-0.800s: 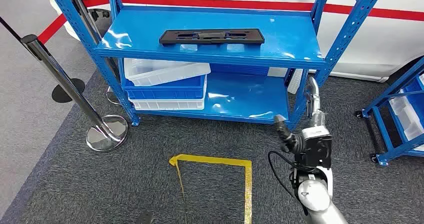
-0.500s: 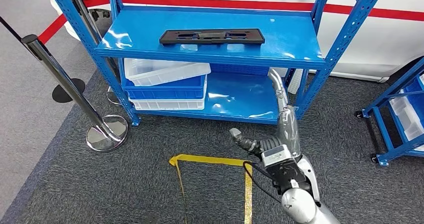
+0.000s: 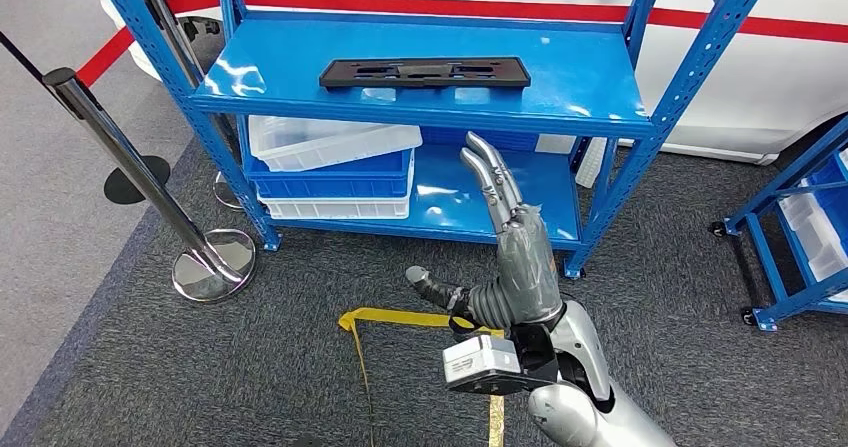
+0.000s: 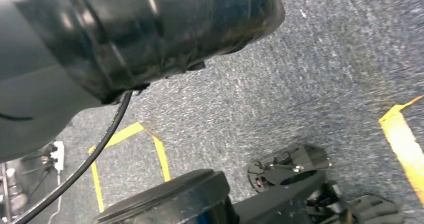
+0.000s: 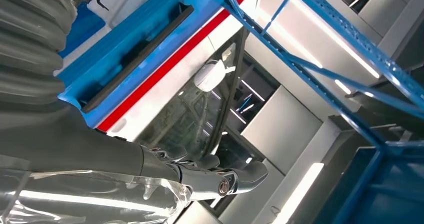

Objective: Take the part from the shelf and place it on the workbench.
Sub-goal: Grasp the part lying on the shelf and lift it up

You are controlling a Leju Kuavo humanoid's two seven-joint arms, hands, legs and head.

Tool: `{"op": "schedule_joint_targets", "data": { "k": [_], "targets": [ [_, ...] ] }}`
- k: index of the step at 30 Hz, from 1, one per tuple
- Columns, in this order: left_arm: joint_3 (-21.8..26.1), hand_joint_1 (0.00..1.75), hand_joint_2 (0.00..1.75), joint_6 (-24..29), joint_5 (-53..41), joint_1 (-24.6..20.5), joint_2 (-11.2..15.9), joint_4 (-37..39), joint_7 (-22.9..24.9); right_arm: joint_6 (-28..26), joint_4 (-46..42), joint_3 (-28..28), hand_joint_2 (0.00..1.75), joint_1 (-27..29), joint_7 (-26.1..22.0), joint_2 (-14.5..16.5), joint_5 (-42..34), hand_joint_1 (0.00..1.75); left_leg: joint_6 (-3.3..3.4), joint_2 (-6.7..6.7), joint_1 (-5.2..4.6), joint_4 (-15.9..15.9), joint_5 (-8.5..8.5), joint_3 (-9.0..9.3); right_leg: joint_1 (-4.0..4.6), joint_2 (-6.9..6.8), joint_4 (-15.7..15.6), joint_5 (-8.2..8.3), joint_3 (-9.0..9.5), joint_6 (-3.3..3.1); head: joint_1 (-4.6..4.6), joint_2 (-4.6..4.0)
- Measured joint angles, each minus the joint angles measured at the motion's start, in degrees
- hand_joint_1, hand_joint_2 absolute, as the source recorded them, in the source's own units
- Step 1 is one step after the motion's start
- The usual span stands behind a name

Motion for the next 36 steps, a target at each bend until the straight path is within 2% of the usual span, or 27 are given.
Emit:
{"op": "schedule_joint_targets", "data": {
  "k": [6,10,19,21,23,24,26,27,28,29,30,31,32,33,34,35,36],
  "targets": [
    [-0.23,0.00,0.00,0.67,1.46,0.01,0.00,0.00,0.56,-0.41,1.05,1.77,1.75,-1.33,0.55,0.42,3.12,0.00,0.00,0.00,0.00,0.00,0.00,0.00,0.00,0.00,0.00,0.00,0.00,0.00,0.00,0.00],
    [-0.31,0.00,0.00,1.05,1.51,0.01,0.00,0.00,0.46,-0.04,1.82,2.71,0.00,-2.08,0.25,0.58,2.43,0.00,0.00,0.00,0.00,0.00,0.00,0.00,0.00,0.00,0.00,0.00,0.00,0.00,0.00,0.00],
    [-0.31,0.00,0.00,0.70,3.45,0.03,0.01,0.00,-1.53,-0.95,3.20,2.89,0.00,-2.52,-2.73,1.04,-2.78,0.00,0.03,0.00,-0.03,0.09,-0.03,-0.01,-0.10,0.00,-0.10,0.09,0.00,0.05,0.00,0.00],
    [-0.31,0.00,0.00,1.32,3.89,0.02,0.04,0.01,-2.36,-1.20,3.50,2.89,0.00,-2.61,-3.77,1.26,-4.57,0.00,0.52,-0.03,-0.19,-0.16,0.32,-0.05,-0.26,0.07,-0.67,0.51,0.10,0.42,-0.05,0.00],
    [-0.31,0.00,0.00,2.03,4.34,-0.03,-0.08,0.02,-2.96,-1.33,3.78,2.89,0.00,-2.77,-4.89,1.54,-6.28,0.00,1.14,0.10,0.19,-2.27,1.65,0.85,-0.20,0.08,-1.05,0.66,-0.06,0.90,-0.04,0.00],
    [-0.31,0.00,0.00,2.36,4.58,-0.07,-0.16,0.02,-3.18,-1.34,3.91,2.89,0.00,-2.91,-5.38,1.66,-7.09,0.00,1.34,0.19,0.52,-3.56,2.34,1.43,-0.17,0.06,0.03,0.09,-0.72,1.13,0.02,0.00],
    [-0.31,0.00,0.00,2.86,4.92,-0.05,-0.32,0.02,-3.42,-1.35,4.25,2.89,0.00,-3.07,-6.13,1.78,-8.28,0.00,1.36,0.28,1.08,-4.80,2.91,2.11,-0.50,-0.03,5.58,-2.19,-3.73,1.69,0.24,0.00],
    [-0.31,0.00,0.00,2.97,5.00,-0.01,-0.39,0.02,-3.47,-1.34,4.46,2.90,0.00,-3.08,-6.27,1.80,-8.60,0.00,1.22,0.29,1.32,-4.84,2.81,2.22,-0.84,-0.04,8.99,-3.13,-5.64,2.07,0.24,0.00],
    [-0.31,0.00,0.00,3.03,5.02,0.06,-0.46,0.02,-3.47,-1.34,4.68,2.90,0.00,-3.04,-6.37,1.80,-8.76,0.00,0.97,0.28,1.59,-4.80,2.57,2.41,-1.22,-0.06,11.27,-3.25,-7.11,2.50,0.25,0.00],
    [-0.31,0.00,0.00,3.07,5.02,0.14,-0.50,0.02,-3.48,-1.34,4.88,2.90,0.00,-3.01,-6.41,1.81,-8.84,0.00,0.61,0.23,1.94,-4.70,2.22,2.71,-1.64,-0.10,11.77,-2.38,-7.75,2.99,0.24,0.00],
    [-0.31,0.00,0.00,3.08,5.02,0.20,-0.56,0.02,-3.48,-1.34,5.05,2.90,0.00,-3.01,-6.46,1.83,-8.87,0.00,0.14,0.14,2.37,-4.48,1.70,3.12,-2.08,-0.18,10.32,-0.54,-7.43,3.53,0.23,0.00],
    [-0.31,0.00,0.00,3.09,5.02,0.23,-0.59,0.02,-3.49,-1.34,5.19,2.89,0.00,-3.04,-6.51,1.85,-8.87,0.00,-0.44,0.02,2.84,-4.03,0.97,3.56,-2.54,-0.30,7.28,1.70,-6.35,4.19,0.26,0.00],
    [-0.31,0.00,0.00,3.11,5.03,0.23,-0.55,0.04,-3.51,-1.34,5.38,2.90,0.00,-3.06,-6.56,1.86,-8.88,0.00,-1.13,-0.09,3.15,-3.47,0.12,3.67,-2.71,-0.34,4.79,3.09,-5.16,4.81,0.33,0.00],
    [-0.31,0.00,0.00,3.13,5.03,0.17,-0.54,0.06,-3.55,-1.37,5.54,2.90,0.00,-3.12,-6.65,1.92,-8.90,0.00,-1.84,-0.18,3.32,-2.61,-0.74,3.53,-2.80,-0.31,2.50,3.33,-4.09,4.92,0.60,0.00],
    [-0.31,0.00,0.00,3.15,5.03,0.07,-0.50,0.09,-3.60,-1.40,5.70,2.91,0.00,-3.09,-6.72,1.98,-8.94,0.00,-2.42,-0.25,3.35,-1.93,-1.41,3.18,-2.74,-0.19,1.54,2.81,-3.64,4.55,0.62,0.00],
    [-0.31,0.00,0.00,3.17,5.03,0.02,-0.47,0.11,-3.65,-1.51,5.85,2.91,0.00,-3.04,-6.78,2.04,-8.99,0.00,-2.86,-0.28,3.27,-1.52,-1.75,2.71,-2.52,0.01,1.70,1.76,-3.64,3.84,0.58,0.00],
    [-0.31,0.00,0.00,3.18,5.01,-0.02,-0.50,0.13,-3.68,-1.66,5.92,2.91,0.44,-3.00,-6.86,2.12,-9.04,0.00,-3.10,-0.31,3.29,-1.25,-1.91,2.53,-2.48,0.18,1.51,1.10,-3.70,2.94,0.46,0.00]
  ]
}}
